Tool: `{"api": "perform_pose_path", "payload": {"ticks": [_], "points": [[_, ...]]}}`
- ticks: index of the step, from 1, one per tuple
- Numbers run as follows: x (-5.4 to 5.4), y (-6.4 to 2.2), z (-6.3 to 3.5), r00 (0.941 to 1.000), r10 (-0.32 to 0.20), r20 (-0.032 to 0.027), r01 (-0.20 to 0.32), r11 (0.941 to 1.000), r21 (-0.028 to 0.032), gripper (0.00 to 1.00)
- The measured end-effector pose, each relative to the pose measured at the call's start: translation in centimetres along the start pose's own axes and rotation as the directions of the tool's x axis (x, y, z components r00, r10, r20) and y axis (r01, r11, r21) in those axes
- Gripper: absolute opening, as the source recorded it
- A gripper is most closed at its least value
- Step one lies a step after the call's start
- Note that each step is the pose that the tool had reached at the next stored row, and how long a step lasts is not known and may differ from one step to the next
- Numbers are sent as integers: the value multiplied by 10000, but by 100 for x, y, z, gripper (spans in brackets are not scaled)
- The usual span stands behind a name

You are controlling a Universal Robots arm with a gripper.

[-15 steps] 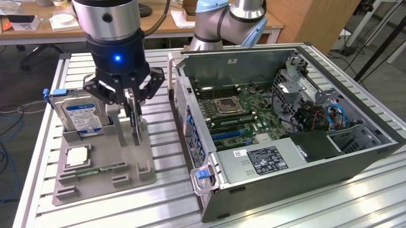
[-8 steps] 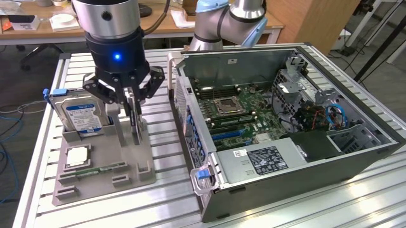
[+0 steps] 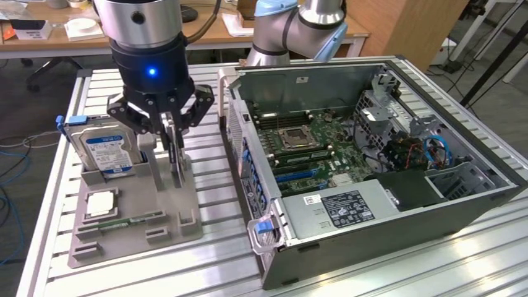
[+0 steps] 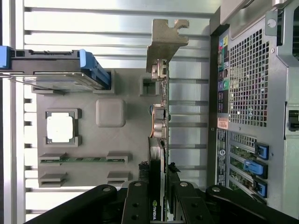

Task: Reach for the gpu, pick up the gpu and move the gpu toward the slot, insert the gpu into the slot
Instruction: 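Pick up the gpu and move the gpu toward the slot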

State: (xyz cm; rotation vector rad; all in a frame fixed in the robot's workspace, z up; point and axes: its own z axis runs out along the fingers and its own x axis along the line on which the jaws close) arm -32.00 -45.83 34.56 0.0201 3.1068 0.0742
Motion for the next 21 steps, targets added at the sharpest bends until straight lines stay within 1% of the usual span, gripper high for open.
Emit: {"api": "perform_pose_path", "payload": {"ticks": [21], "points": [[-2, 3, -67, 10000, 0, 0, 0, 10000, 0, 26]]}}
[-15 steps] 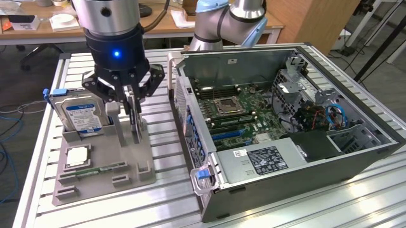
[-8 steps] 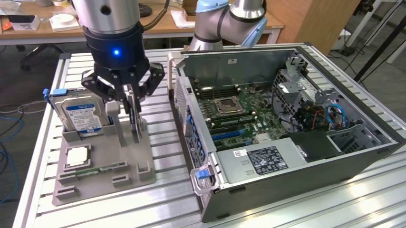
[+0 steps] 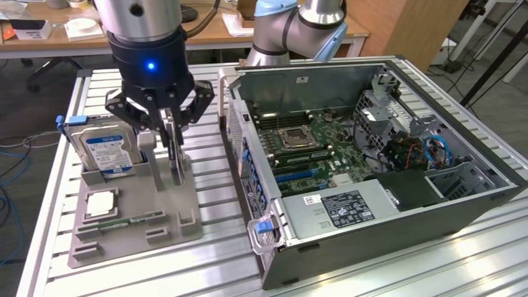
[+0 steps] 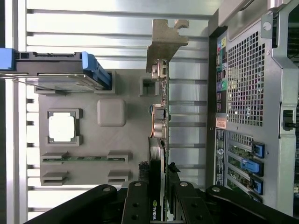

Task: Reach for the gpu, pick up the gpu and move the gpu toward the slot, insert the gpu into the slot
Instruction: 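Pick up the gpu and move the gpu toward the slot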

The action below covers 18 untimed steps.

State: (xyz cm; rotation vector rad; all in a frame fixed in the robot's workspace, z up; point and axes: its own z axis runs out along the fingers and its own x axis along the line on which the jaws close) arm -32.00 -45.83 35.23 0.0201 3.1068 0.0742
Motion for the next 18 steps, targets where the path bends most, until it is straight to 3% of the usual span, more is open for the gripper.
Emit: {"api": "perform_pose_path", "payload": {"ticks": [18], "points": [[-2, 3, -57, 10000, 0, 0, 0, 10000, 0, 26]]}}
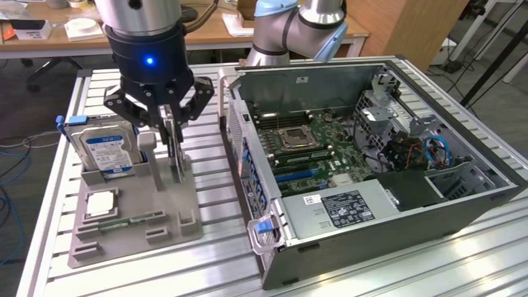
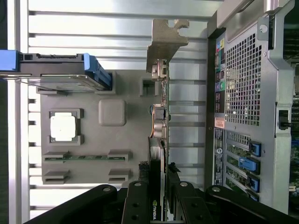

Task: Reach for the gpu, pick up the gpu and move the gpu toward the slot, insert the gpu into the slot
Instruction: 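Pick up the gpu and move the gpu toward the slot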

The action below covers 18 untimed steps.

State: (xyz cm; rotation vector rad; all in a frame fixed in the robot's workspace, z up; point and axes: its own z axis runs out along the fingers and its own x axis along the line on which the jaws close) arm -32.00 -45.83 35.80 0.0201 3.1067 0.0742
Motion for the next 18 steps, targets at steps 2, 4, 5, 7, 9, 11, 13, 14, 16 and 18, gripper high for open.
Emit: {"api": "perform_pose_path", "payload": {"ticks": [2, 4, 5, 7, 9, 11, 13, 14, 16, 18], "points": [[0, 1, -6, 10000, 0, 0, 0, 10000, 0, 26], [0, 1, -13, 10000, 0, 0, 0, 10000, 0, 26], [0, 1, -16, 10000, 0, 0, 0, 10000, 0, 26], [-1, 1, -23, 10000, 0, -1, 0, 10000, 0, 26], [-1, 2, -29, 10000, 0, 0, 0, 10000, 0, 26], [-1, 2, -35, 10000, 1, -1, -1, 10000, 1, 26], [-1, 2, -41, 10000, 0, -1, 0, 10000, 0, 26], [-1, 2, -45, 10000, 0, 0, 0, 10000, 0, 26], [-2, 3, -51, 10000, 0, 0, 0, 10000, -1, 26], [-2, 3, -57, 10000, 0, 0, 0, 10000, 0, 26]]}}
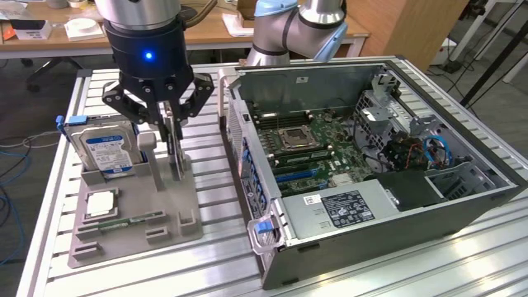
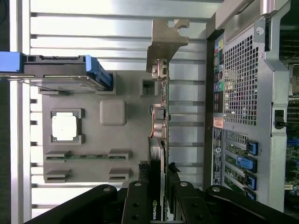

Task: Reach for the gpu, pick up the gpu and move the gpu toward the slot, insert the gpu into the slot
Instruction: 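Pick up the gpu and move the gpu toward the slot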

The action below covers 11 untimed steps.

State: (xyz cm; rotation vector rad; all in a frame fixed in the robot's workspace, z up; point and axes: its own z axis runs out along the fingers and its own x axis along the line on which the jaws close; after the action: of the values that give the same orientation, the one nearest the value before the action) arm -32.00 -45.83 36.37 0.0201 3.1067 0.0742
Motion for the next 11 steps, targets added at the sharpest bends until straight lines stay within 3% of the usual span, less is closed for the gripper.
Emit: {"api": "perform_pose_path", "payload": {"ticks": [11], "points": [[-1, 2, -35, 10000, 0, 0, 0, 10000, 0, 26]]}}
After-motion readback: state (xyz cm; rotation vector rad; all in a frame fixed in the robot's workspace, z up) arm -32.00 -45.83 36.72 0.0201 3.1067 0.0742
